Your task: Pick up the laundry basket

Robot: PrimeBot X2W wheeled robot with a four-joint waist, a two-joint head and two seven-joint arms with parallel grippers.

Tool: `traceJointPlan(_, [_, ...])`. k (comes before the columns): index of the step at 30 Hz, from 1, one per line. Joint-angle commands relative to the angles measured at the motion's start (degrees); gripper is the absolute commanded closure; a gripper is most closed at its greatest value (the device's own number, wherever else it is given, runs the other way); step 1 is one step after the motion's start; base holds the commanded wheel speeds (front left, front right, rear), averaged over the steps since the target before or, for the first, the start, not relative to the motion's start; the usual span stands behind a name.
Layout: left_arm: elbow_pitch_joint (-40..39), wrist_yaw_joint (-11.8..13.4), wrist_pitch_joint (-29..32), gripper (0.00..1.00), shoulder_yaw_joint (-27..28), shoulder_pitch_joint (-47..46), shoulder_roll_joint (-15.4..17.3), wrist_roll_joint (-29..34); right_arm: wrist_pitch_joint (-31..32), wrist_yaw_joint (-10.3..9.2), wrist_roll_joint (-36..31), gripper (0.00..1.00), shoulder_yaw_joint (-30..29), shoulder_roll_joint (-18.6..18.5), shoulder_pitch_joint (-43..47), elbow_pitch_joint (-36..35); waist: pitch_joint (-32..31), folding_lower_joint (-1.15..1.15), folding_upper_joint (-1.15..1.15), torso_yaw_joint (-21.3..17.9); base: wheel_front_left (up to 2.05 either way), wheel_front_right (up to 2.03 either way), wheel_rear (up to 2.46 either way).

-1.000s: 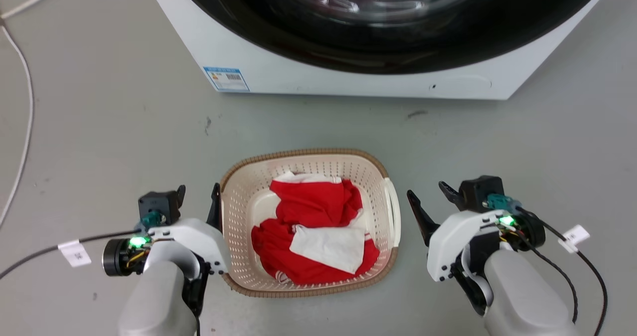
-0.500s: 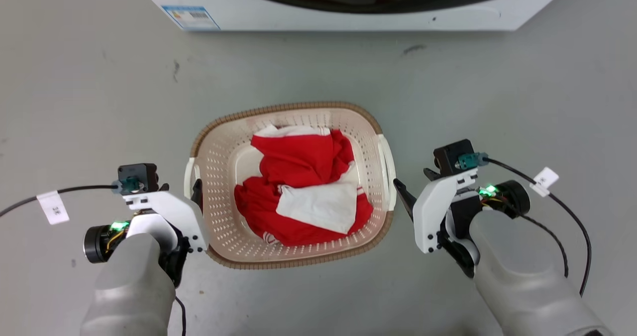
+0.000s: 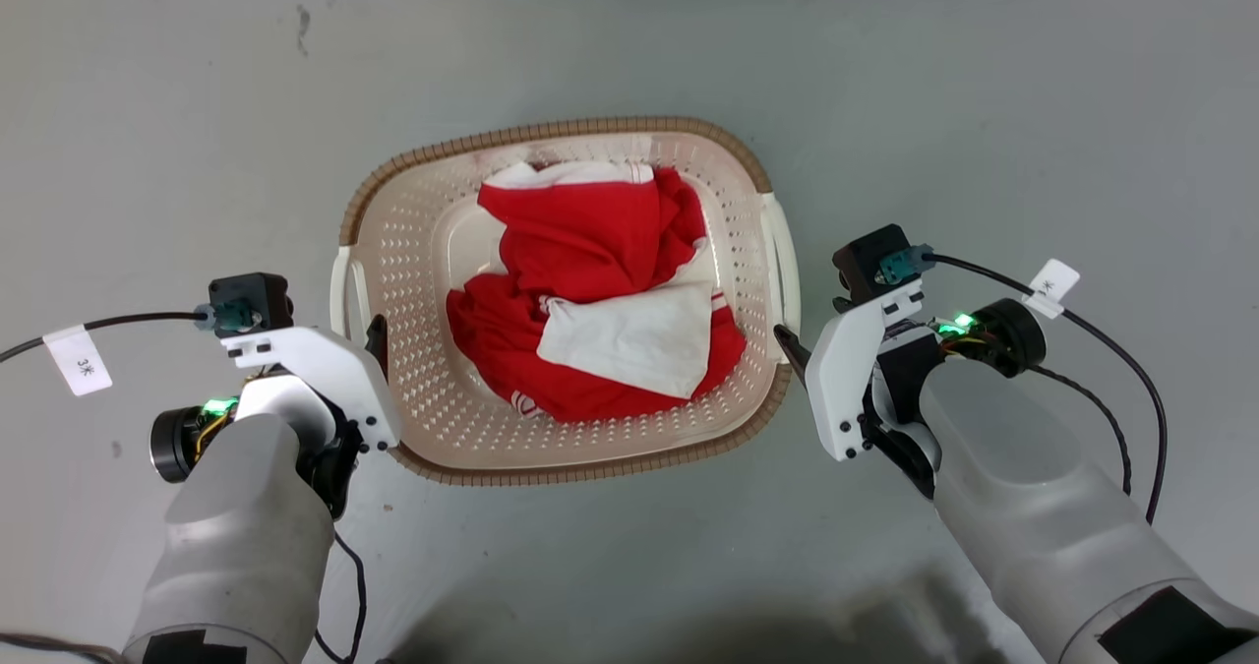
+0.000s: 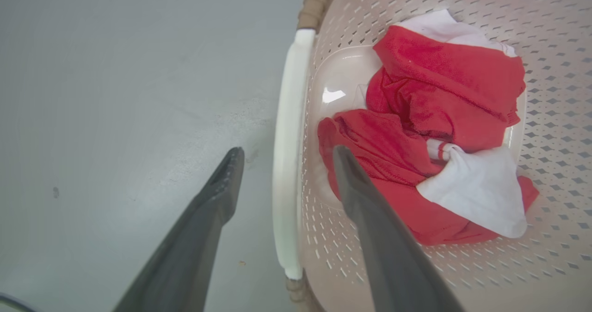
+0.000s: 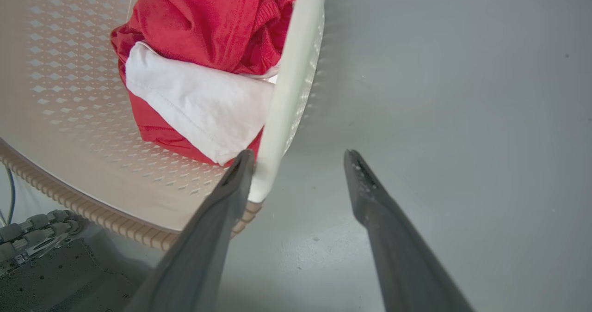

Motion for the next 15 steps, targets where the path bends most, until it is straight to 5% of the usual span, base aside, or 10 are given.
traceJointPlan(1, [0.2,0.2,0.1,0.0,0.0,-0.7,0.0,-0.3,0.1,-0.02,0.2,0.0,0.3,0.0,-0.9,0.3,1.0,-0.01,0.0,0.3,0.0,0.0,0.0])
traceJointPlan(14, [1.1,-0.4,0.6,0.0,-0.6,-3.5,-0.4,-1.8,2.4,-0.02,1.9,0.0,4.8,0.0,-5.3,0.7,5.8,-0.01,0.0,1.4,0.0,0.0,0.0])
traceJointPlan(15, [1.2,-0.4,0.7,0.05,-0.7,-3.6,-0.5,-2.0,2.8,-0.02,2.1,0.0,5.0,0.0,-5.4,0.7,6.0,-0.01,0.0,1.4,0.0,0.0,0.0])
